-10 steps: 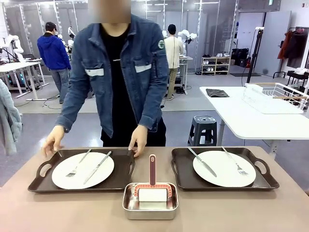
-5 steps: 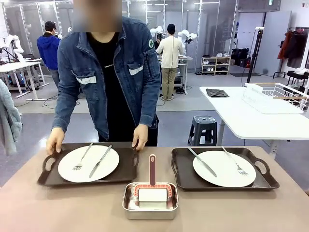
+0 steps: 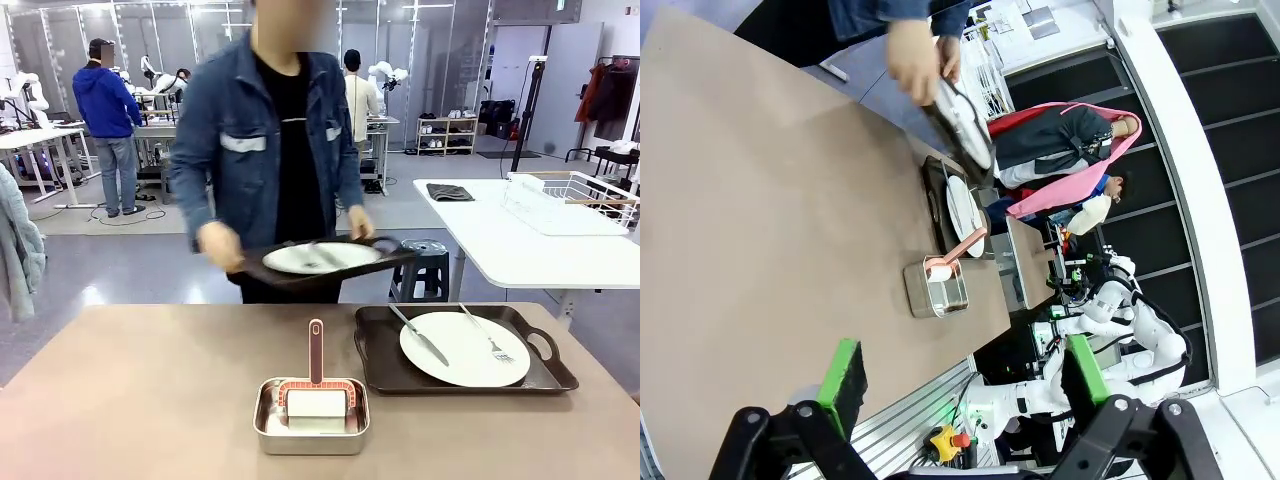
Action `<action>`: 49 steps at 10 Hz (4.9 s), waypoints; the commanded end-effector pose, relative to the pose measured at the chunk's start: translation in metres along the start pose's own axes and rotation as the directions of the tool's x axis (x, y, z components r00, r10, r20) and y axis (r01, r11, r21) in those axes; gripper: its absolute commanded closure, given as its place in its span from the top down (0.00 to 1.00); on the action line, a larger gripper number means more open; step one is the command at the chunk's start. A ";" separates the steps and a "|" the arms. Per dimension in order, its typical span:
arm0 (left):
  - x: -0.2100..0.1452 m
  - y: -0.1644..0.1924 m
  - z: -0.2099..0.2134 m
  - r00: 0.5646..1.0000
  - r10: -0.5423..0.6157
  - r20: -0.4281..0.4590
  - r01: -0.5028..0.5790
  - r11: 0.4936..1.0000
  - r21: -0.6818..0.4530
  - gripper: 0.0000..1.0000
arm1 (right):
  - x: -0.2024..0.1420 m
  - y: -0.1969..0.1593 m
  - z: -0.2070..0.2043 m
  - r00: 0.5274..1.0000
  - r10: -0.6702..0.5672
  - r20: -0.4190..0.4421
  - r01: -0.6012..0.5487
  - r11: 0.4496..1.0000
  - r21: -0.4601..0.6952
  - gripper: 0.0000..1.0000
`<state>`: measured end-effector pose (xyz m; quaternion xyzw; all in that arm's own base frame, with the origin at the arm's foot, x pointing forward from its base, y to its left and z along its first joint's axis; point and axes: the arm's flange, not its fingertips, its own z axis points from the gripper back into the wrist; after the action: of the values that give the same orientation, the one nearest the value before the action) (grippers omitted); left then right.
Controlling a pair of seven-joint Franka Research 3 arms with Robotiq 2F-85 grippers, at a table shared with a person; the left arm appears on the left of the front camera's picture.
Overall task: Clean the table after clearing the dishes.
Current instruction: When the left (or right) Handle tray is removed, use the left hand (or right hand) to clean the left (or right) side of the table with the Lint Roller.
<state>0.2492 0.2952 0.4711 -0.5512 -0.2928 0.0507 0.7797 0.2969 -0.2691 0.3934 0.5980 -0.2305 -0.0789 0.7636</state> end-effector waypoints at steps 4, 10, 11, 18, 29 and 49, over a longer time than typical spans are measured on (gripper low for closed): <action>-0.002 -0.001 0.004 1.000 -0.005 0.008 0.005 1.000 -0.005 1.00 | -0.001 0.002 0.001 1.000 -0.002 0.003 0.002 1.000 0.001 1.00; 0.060 -0.097 -0.055 0.941 -0.256 -0.220 0.291 0.946 0.144 1.00 | -0.001 0.002 0.001 1.000 -0.002 0.003 0.002 1.000 0.001 1.00; 0.079 -0.133 -0.095 0.889 -0.322 -0.327 0.395 0.899 0.189 1.00 | -0.001 0.002 0.001 1.000 -0.002 0.003 0.002 1.000 0.001 1.00; 0.032 -0.238 -0.409 0.251 -0.507 -0.824 0.874 0.485 -0.033 1.00 | -0.001 0.002 0.001 1.000 -0.002 0.003 0.002 1.000 0.001 1.00; -0.019 -0.220 -0.488 -0.068 -0.537 -0.841 0.889 0.350 -0.295 1.00 | -0.001 0.002 0.001 1.000 -0.002 0.003 0.002 1.000 0.001 1.00; -0.065 -0.163 -0.737 -0.419 -0.485 -0.768 0.594 0.493 -0.635 1.00 | -0.001 0.002 0.001 1.000 -0.002 0.003 0.002 1.000 0.001 1.00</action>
<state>0.5314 -0.4011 0.4236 -0.1298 0.0821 -0.7345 0.6610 0.2972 -0.2704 0.3929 0.5979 -0.2302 -0.0800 0.7636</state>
